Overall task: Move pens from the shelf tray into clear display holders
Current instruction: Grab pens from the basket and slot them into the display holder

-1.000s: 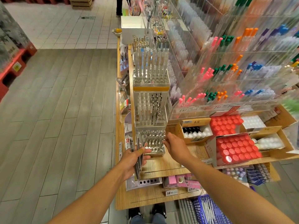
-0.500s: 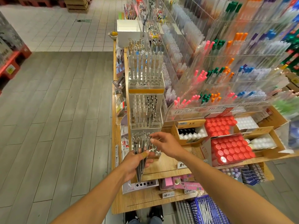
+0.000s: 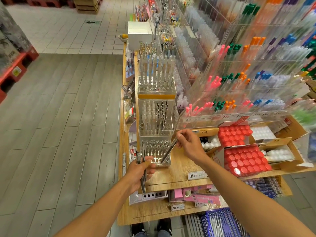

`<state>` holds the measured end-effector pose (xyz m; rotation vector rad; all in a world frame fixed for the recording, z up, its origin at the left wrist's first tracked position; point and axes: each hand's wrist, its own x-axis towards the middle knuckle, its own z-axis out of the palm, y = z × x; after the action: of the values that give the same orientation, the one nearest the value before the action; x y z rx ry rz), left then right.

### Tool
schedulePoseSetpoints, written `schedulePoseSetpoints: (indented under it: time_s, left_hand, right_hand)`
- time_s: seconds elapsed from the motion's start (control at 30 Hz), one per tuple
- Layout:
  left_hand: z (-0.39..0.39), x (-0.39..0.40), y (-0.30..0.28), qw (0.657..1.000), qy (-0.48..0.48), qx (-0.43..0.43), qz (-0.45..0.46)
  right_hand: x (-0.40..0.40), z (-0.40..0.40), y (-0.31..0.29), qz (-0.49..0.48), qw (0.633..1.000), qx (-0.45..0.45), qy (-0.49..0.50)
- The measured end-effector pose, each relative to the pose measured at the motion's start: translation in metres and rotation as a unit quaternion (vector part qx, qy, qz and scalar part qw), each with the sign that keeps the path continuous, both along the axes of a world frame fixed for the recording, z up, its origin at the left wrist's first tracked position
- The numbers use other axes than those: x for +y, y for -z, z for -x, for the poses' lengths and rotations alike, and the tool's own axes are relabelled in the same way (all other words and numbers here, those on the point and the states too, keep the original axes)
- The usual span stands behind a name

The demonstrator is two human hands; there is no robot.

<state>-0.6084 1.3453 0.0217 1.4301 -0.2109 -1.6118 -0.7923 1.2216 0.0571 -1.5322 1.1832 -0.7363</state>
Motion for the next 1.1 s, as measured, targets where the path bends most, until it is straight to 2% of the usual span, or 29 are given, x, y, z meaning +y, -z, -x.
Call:
schedulePoseSetpoints:
  time_s: [0.13, 0.23, 0.57, 0.8, 1.0, 1.03, 1.1]
  left_hand:
    - [-0.002, 0.006, 0.006, 1.0, 0.009, -0.011, -0.027]
    - [0.0, 0.007, 0.007, 0.999, 0.016, -0.022, -0.025]
    - [-0.001, 0.01, 0.006, 0.999, 0.031, -0.026, 0.005]
    - [0.0, 0.01, 0.007, 0.997, 0.056, -0.044, 0.036]
    - [0.004, 0.007, 0.007, 0.995, 0.069, -0.056, 0.053]
    - [0.005, 0.007, 0.007, 0.994, 0.071, -0.058, 0.053]
    - [0.007, 0.006, 0.007, 0.994, 0.076, -0.064, 0.056]
  right_hand:
    - [0.001, -0.004, 0.009, 0.139, 0.976, 0.15, -0.073]
    - [0.004, -0.007, 0.023, 0.179, 0.946, 0.232, -0.137]
    - [-0.001, -0.014, 0.033, 0.186, 0.93, 0.273, -0.161]
    - [0.002, -0.015, 0.042, 0.266, 0.884, 0.333, -0.192]
    - [0.007, -0.019, 0.035, 0.264, 0.864, 0.395, -0.17]
    - [0.008, -0.023, 0.032, 0.253, 0.871, 0.387, -0.165]
    - [0.01, -0.029, 0.02, 0.151, 0.93, 0.301, -0.148]
